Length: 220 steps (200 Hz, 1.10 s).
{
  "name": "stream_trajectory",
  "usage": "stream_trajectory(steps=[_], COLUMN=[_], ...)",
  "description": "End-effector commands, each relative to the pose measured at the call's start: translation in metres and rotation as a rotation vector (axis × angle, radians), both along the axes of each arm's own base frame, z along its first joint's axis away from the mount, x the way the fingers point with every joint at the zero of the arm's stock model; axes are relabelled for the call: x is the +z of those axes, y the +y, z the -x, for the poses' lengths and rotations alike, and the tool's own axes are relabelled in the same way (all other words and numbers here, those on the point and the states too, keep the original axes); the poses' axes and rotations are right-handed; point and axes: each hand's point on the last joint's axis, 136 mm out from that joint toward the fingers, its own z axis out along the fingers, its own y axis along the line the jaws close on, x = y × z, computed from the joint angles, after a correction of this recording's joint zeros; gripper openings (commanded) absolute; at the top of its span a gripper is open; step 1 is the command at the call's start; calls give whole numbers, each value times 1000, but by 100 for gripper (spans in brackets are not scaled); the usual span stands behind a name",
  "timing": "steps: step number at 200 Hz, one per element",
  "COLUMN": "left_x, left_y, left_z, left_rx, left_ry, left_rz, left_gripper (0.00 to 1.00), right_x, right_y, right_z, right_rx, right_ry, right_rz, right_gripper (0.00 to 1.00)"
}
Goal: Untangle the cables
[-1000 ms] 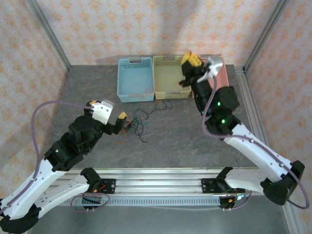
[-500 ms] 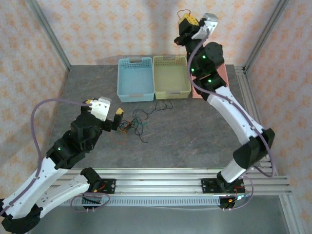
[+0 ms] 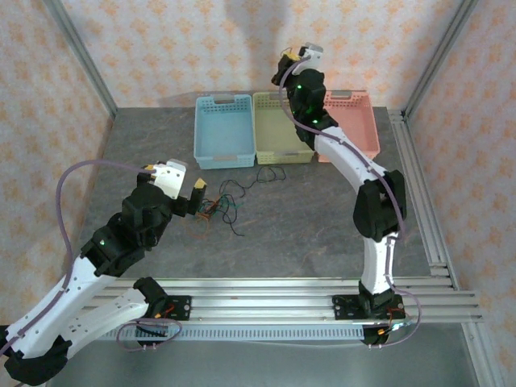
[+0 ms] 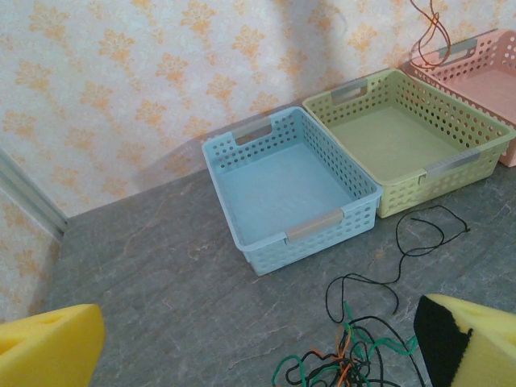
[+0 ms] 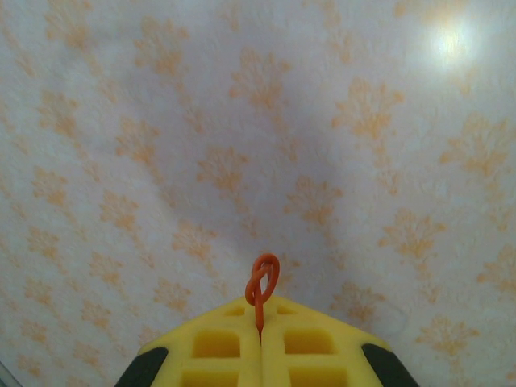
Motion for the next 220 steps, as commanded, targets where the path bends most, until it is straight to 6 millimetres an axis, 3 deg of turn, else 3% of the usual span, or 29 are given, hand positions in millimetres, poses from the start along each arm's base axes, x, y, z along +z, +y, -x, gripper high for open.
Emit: stream_trajectory(steps=[1,64,72,90,105,134,155,172,194,220], left_x=[7,1,0,-3,-2,-4,-21,-43,-87,-129], left_y=[4,-1,-3,-4,-5,-6,-4,7,9,13], left_z=[1,-2,-3,-6,-8,5,13,14,13,12], left_rx=[15,-2,-2,7,31,72,101,180,261,341], left_ry=[-9,23,30,53,84,231,245,235,290,346], left_rz=[17,24,28,37,69,277,386,449,520,504], left_gripper=[100,100,100,100,100,100,100,98,97,96], right_x=[9,-84,-96,-120,-124,-103,-109,-135,-179,-235], right_y=[-1,-2,-2,-4,-8,-6,12,34,68,94], right_z=[-7,-36,-37,-34,-23,27,79,124,180,221], right_rx=[-16,-88,-90,-96,-110,-36,113,270,473,592], right_ry=[-48,97,120,177,212,200,237,311,425,581], right_rz=[-59,10,17,43,96,183,242,253,258,266], right_gripper=[0,0,8,42,55,60,59,56,56,51])
